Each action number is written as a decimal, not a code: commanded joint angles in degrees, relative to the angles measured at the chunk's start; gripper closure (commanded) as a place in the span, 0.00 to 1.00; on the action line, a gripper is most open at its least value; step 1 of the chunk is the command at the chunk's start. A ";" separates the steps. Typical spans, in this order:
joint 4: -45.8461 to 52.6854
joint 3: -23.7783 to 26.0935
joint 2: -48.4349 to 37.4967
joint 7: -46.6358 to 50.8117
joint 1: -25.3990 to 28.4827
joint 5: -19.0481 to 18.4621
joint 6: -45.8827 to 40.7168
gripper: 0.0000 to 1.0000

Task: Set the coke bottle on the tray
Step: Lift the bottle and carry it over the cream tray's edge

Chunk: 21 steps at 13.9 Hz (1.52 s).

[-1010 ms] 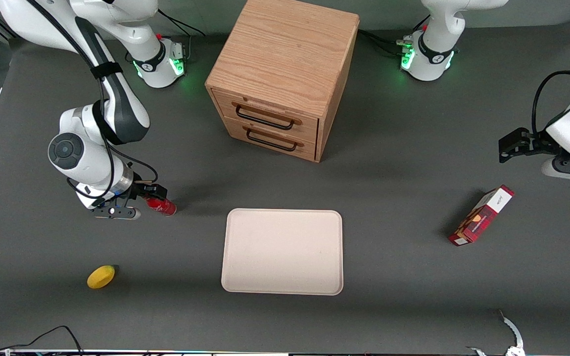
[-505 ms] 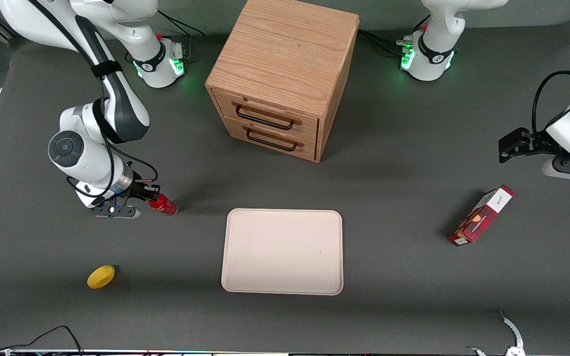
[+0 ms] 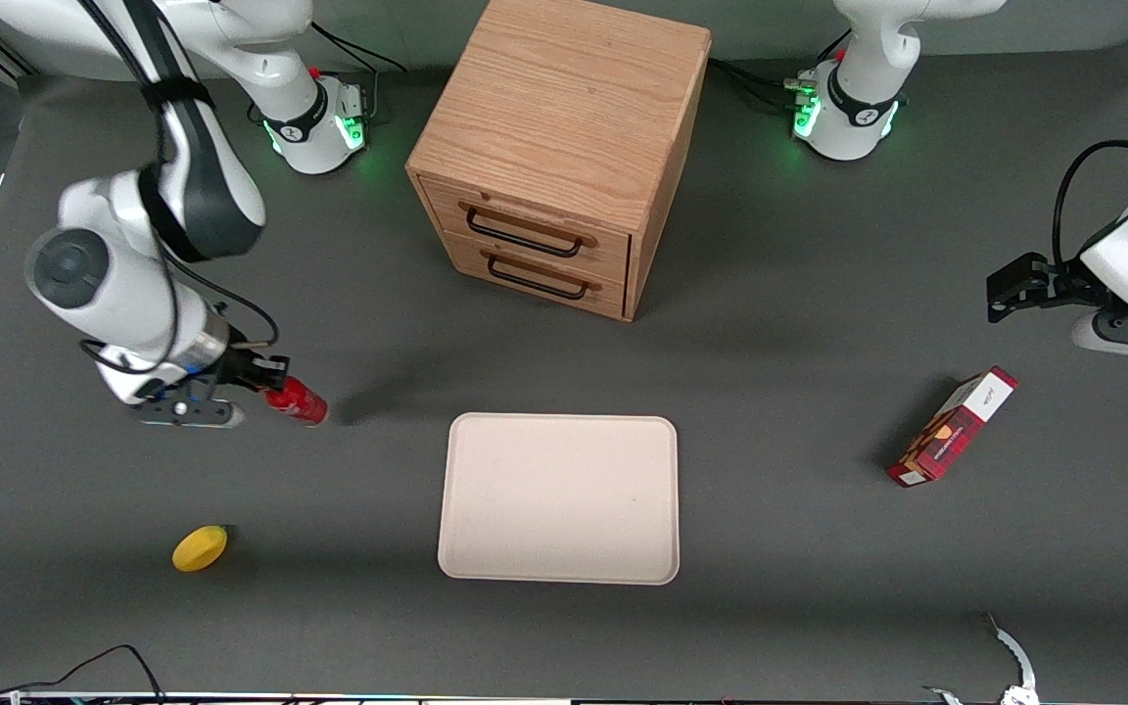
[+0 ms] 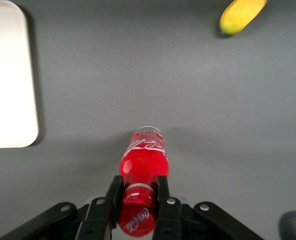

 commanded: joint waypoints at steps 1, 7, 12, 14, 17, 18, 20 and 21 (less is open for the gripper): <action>12.27 -0.57 -1.67 -4.56 -0.79 0.04 -13.07 1.00; 51.91 1.87 15.35 2.70 0.96 4.79 -37.81 1.00; 58.11 4.08 28.28 26.67 8.07 4.27 -24.77 1.00; 58.11 4.43 33.12 34.94 10.36 3.57 -18.08 1.00; 57.76 7.67 38.49 43.65 11.86 -2.74 -12.79 1.00; 56.98 9.78 40.07 47.33 11.86 -6.33 -11.56 1.00; 52.43 13.74 40.79 51.31 11.16 -11.80 -9.09 1.00; 50.75 13.93 40.62 52.11 10.90 -11.91 -8.73 1.00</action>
